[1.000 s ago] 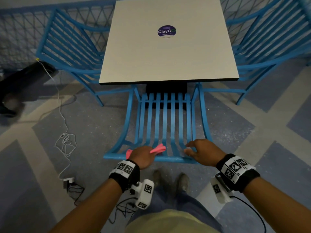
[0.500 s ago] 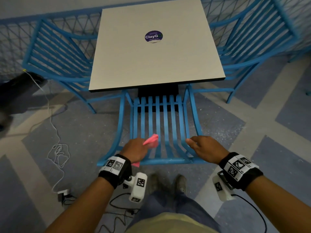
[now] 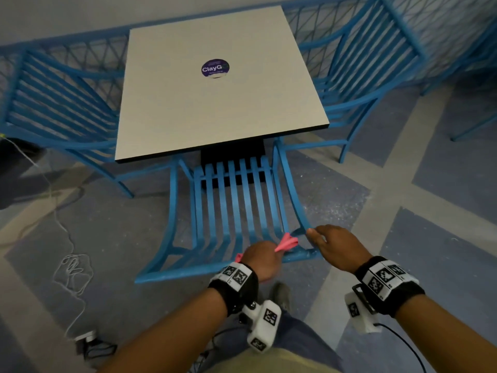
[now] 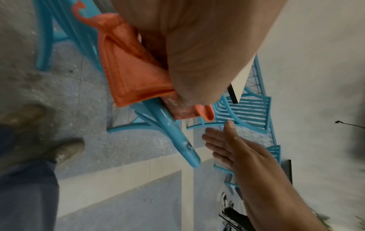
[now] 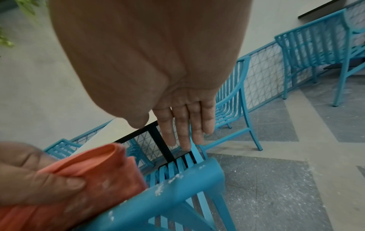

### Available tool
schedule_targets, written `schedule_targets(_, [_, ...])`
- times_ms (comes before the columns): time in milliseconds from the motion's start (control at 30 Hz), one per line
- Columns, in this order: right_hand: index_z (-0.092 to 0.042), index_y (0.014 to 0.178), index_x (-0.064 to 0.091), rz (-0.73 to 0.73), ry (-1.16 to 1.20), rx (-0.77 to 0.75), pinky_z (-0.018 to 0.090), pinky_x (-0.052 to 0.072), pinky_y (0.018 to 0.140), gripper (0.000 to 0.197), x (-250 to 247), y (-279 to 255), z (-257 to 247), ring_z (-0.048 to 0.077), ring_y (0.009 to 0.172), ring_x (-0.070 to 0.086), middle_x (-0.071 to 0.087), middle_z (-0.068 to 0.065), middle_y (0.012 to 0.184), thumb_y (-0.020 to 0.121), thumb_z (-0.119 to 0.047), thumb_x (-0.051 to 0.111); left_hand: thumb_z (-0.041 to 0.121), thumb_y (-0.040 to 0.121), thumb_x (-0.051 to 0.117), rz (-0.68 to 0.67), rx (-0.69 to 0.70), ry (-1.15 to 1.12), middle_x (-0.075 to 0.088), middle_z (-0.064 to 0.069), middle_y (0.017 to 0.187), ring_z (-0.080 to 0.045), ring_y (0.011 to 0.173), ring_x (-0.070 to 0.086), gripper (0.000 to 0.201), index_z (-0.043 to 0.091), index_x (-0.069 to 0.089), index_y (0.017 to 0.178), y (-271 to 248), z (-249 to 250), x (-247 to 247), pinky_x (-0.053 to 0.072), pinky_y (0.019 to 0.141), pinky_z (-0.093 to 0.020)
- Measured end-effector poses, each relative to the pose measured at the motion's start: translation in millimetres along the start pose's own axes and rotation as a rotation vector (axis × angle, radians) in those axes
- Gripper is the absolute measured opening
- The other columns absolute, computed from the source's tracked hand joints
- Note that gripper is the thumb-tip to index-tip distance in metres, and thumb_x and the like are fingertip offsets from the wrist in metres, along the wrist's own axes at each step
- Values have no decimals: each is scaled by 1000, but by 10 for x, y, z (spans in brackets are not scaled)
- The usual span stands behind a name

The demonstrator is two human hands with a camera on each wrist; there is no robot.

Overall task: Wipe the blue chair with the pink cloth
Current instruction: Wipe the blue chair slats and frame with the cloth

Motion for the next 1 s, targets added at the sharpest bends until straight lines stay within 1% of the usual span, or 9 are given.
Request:
schedule_targets(133, [-16, 108, 72, 25, -22, 25, 36, 49, 79, 40, -30, -35, 134, 28, 96, 67, 74, 11, 106, 101, -43, 44, 58, 102, 49, -25, 60, -157, 61, -5, 76, -20, 65, 58, 49, 16, 69, 87, 6, 439, -37, 39, 56, -29])
schedule_targets(233, [-14, 104, 72, 53, 13, 46, 39, 50, 79, 38, -115, -73, 188, 30, 95, 67, 74, 12, 103, 101, -40, 44, 72, 94, 47, 55, 60, -232, 73, -8, 80, -25, 73, 70, 65, 13, 74, 90, -28, 328, -262, 58, 72, -38])
schedule_targets(300, [-15, 109, 71, 77, 37, 66, 38, 50, 81, 39, -182, -92, 245, 30, 98, 67, 73, 12, 107, 101, -42, 44, 65, 97, 49, 160, 74, -140, 78, -9, 93, -30, 88, 74, 59, 12, 76, 100, -53, 137, -492, 60, 85, -45])
schedule_targets(367, [-15, 115, 70, 71, 49, 80, 36, 49, 83, 41, -205, -112, 292, 29, 102, 66, 73, 11, 113, 101, -44, 44, 60, 101, 46, 204, 39, 1, 78, -9, 97, -28, 85, 71, 56, 12, 76, 102, -60, -112, -670, 59, 84, -41])
schedule_targets(533, [-17, 119, 68, 46, 65, 96, 33, 48, 85, 44, -152, -156, 328, 24, 105, 66, 72, 8, 119, 99, -49, 46, 54, 106, 40, -70, -54, 243, 72, -15, 90, -29, 75, 67, 57, 8, 74, 101, -77, -315, -350, 56, 79, -41])
schedule_targets(600, [-16, 122, 67, 37, 58, 98, 32, 48, 87, 46, -140, -175, 334, 23, 108, 65, 70, 7, 122, 98, -50, 46, 48, 106, 40, -72, -37, 263, 75, -17, 99, -31, 85, 72, 54, 8, 75, 99, -8, -196, -182, 57, 81, -39])
schedule_targets(733, [-14, 129, 63, 45, 18, 99, 35, 47, 100, 45, -192, -215, 349, 25, 119, 61, 66, 7, 131, 98, -45, 51, 39, 105, 41, -80, 54, 233, 72, -9, 85, -24, 70, 66, 44, 11, 71, 90, 138, 253, 5, 53, 66, -34])
schedule_targets(867, [-13, 134, 58, 56, 9, 64, 33, 43, 104, 40, -329, -251, 368, 25, 125, 57, 62, 10, 136, 97, -28, 55, 31, 105, 43, -135, 163, 238, 75, -18, 106, -37, 97, 71, 40, 6, 74, 107, 202, 729, 176, 57, 85, -42])
schedule_targets(1000, [-20, 143, 48, -20, -69, 27, 32, 39, 108, 60, -397, -311, 419, 23, 131, 51, 54, 5, 144, 88, -27, 68, 32, 106, 41, -177, 271, 248, 74, -15, 116, -35, 107, 70, 38, 21, 73, 123, 202, 1014, 259, 56, 91, -42])
Point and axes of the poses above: each hand's wrist, its own y-axis towards the middle knuckle, its own x-axis out of the palm, z = x × y, the point moved 7 cm from there along y, towards the middle knuckle
